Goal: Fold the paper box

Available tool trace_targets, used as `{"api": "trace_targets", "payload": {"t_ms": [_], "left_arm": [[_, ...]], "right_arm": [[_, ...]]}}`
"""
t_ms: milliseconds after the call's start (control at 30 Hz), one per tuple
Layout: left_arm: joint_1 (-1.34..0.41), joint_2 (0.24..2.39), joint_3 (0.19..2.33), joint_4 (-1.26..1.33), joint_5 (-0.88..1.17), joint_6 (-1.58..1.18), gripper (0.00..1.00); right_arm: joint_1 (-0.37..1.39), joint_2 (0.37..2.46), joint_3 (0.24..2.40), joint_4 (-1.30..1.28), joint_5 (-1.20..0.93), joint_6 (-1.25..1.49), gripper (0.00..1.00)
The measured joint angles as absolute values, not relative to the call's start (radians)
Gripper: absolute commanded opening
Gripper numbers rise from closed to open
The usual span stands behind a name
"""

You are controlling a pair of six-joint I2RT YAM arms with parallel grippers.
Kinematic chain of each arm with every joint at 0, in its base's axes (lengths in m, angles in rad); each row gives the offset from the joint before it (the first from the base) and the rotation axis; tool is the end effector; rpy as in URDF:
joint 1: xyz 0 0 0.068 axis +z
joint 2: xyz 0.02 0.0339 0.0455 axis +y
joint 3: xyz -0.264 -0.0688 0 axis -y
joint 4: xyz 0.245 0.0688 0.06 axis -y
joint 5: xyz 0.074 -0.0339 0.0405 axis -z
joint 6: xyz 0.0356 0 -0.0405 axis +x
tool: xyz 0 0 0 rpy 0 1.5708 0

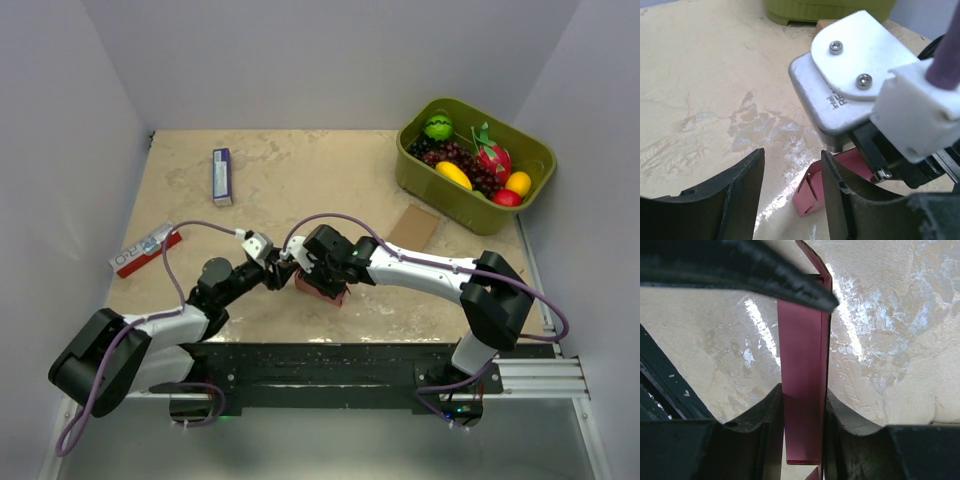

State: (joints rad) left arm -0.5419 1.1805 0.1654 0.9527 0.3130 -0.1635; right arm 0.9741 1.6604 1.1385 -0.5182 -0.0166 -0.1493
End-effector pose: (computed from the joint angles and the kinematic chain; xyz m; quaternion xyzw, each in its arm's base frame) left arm 0.1721 -0.1164 0.1744 0.2402 0.6870 -0.3402 0.5955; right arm 0.1913 0.2827 0.2118 -0.5158 0.8155 0.1124 0.2370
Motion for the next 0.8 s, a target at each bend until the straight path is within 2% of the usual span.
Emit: {"api": "trace_targets", "payload": {"t_ms": [133, 367, 467, 600, 800], "left_arm": [[-0.517, 1.182, 0.179, 0.931, 0.331, -0.150, 0.50], [-0.507, 1.213, 0.189, 0.898, 0.407, -0.134, 0.53], [-0.502, 1.216, 0.189, 0.896, 0.422, -0.134, 0.47], [-0.493, 1.228, 0.189, 0.896, 0.440, -0.133, 0.33], [-0.491, 1.245, 0.189, 0.896, 0.458, -0.133, 0.19]], "right_arm": [[0.974, 1.660, 1.139, -0.518, -0.017, -0.149, 0.10], [0.974, 1.660, 1.139, -0.518, -0.017, -0.150, 0.10], [0.974, 1.660, 1.139, -0.518, -0.017, -0.149, 0.10], [0.974, 1.660, 1.139, -0.518, -0.017, -0.150, 0.10], [0.974, 1.660, 1.139, -0.518, -0.017, -0.149, 0.10]]}}
